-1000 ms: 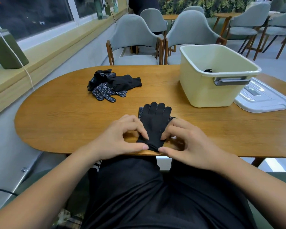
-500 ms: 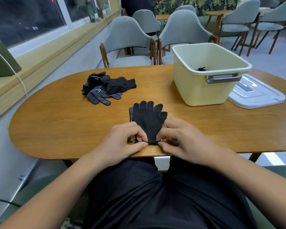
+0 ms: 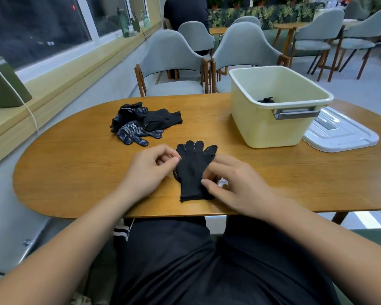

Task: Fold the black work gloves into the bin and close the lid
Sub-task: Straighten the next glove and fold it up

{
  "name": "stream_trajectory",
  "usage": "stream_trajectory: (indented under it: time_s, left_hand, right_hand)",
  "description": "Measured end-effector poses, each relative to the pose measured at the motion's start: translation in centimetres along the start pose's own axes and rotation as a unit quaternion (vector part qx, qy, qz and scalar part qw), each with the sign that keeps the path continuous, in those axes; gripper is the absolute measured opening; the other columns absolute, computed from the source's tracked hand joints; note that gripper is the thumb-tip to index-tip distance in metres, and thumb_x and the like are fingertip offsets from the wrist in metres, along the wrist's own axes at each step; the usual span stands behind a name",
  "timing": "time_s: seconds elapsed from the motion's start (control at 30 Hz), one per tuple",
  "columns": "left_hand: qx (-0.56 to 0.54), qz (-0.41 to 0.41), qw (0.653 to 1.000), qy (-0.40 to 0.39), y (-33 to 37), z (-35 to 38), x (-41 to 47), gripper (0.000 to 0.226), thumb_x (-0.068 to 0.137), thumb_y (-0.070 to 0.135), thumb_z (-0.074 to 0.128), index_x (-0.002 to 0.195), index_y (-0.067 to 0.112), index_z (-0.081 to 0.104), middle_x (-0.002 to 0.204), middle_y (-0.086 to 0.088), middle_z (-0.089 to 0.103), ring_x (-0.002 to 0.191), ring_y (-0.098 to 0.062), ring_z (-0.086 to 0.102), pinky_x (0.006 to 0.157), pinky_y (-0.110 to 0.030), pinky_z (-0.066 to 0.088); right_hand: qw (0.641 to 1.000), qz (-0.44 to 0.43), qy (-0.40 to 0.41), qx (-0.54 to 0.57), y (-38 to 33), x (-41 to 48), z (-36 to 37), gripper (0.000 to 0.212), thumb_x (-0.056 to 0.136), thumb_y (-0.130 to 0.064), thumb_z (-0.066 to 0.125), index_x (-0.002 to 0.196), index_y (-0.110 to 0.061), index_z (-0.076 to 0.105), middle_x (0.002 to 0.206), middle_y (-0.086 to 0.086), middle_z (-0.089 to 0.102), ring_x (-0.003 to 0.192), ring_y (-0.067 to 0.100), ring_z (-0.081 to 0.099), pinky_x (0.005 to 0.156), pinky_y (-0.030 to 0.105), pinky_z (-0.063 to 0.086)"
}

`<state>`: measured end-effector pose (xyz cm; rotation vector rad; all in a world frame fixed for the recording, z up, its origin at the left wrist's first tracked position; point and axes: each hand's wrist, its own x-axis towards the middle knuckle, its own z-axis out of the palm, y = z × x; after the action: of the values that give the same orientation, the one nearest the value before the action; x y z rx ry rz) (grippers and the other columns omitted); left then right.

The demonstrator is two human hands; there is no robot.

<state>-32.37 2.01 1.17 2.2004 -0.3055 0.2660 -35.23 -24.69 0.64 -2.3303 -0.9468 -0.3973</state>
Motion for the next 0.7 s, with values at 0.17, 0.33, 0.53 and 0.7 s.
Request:
stream_trajectory:
  time_s: [0.17,0.33,0.53,0.7]
  left_hand:
    - [0.048,-0.056,0.997,0.038,-2.0,-0.5,4.2,0.008,0.098,0.030,0.074,0.093,0.034,0.078,0.081,0.009,0.072,0.072,-0.001,0.062,0.075,-0.028,0.053]
    - [0.114,-0.051,0.992,0.001,-2.3,0.7,6.8,0.005,0.094,0.037,0.078,0.098,0.034,0.078,0.092,0.015,0.072,0.085,0.001,0.061,0.082,-0.031,0.050]
    - [0.083,-0.054,0.995,-0.008,-2.5,1.5,7.4,0.007,0.088,0.039,0.085,0.089,0.036,0.079,0.097,0.012,0.071,0.080,0.000,0.060,0.079,-0.031,0.051]
    - [0.058,-0.050,0.997,0.013,-2.8,2.0,7.0,0.012,0.086,0.035,0.088,0.084,0.030,0.077,0.096,0.008,0.071,0.079,-0.004,0.062,0.079,-0.033,0.053]
  right_hand:
    - [0.998,-0.031,-0.012,-0.055,-0.6,0.6,1.5,0.015,0.104,-0.039,0.065,0.101,-0.025,0.070,0.095,-0.009,0.058,0.089,0.013,0.052,0.077,0.038,0.049]
    - [0.998,-0.033,-0.031,-0.048,-0.8,0.3,2.3,0.019,0.106,-0.039,0.061,0.104,-0.024,0.071,0.097,-0.008,0.055,0.088,0.014,0.054,0.075,0.032,0.046]
    - [0.998,-0.034,-0.019,-0.050,-1.1,-0.2,2.5,0.015,0.106,-0.035,0.062,0.105,-0.022,0.071,0.096,-0.008,0.052,0.088,0.012,0.051,0.073,0.028,0.042]
    - [0.997,-0.043,-0.018,-0.066,-1.2,-0.4,2.4,0.014,0.105,-0.032,0.062,0.106,-0.021,0.071,0.096,-0.008,0.052,0.088,0.014,0.051,0.075,0.024,0.033]
